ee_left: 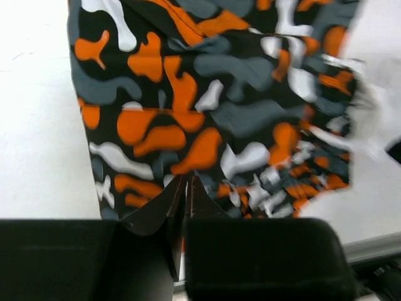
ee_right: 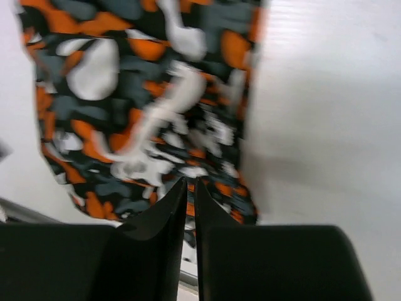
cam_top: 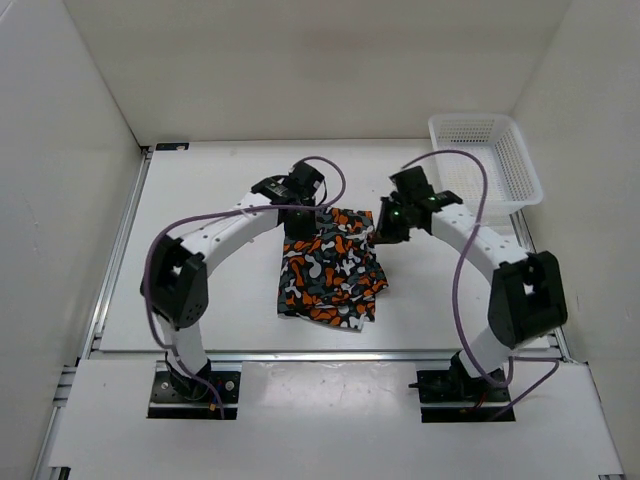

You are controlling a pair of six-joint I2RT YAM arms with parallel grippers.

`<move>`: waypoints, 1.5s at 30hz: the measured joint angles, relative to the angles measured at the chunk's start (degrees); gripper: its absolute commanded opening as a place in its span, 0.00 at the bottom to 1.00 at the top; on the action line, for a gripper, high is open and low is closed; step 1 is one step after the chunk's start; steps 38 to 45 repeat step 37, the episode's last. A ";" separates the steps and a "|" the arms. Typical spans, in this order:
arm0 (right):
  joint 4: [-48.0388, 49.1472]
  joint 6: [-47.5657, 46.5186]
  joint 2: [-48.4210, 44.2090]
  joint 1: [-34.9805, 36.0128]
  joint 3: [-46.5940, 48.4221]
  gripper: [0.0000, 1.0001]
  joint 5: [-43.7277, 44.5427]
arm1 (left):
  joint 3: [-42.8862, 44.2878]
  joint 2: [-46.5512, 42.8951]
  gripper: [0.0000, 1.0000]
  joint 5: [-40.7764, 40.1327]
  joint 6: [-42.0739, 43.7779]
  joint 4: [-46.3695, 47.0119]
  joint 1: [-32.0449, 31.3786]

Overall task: Fold and stack the shorts
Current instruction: Fold the shorts

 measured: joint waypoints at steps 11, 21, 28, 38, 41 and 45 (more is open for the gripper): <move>2.95 1.88 25.66 4.02 12.57 0.04 -1.97 | 4.96 19.85 0.10 3.45 -0.04 2.01 6.69; -0.24 3.10 18.75 3.74 13.62 0.74 2.89 | 5.88 15.82 0.59 3.65 3.39 0.46 9.01; -3.78 1.27 -7.52 3.72 13.35 0.99 16.31 | 8.09 -6.34 1.00 1.81 5.27 -1.20 9.07; -12.81 1.49 -21.94 3.02 1.27 0.88 29.90 | -3.17 -34.75 1.00 -3.76 4.55 -1.36 9.22; -12.81 1.49 -21.94 3.02 1.27 0.88 29.90 | -3.17 -34.75 1.00 -3.76 4.55 -1.36 9.22; -12.81 1.49 -21.94 3.02 1.27 0.88 29.90 | -3.17 -34.75 1.00 -3.76 4.55 -1.36 9.22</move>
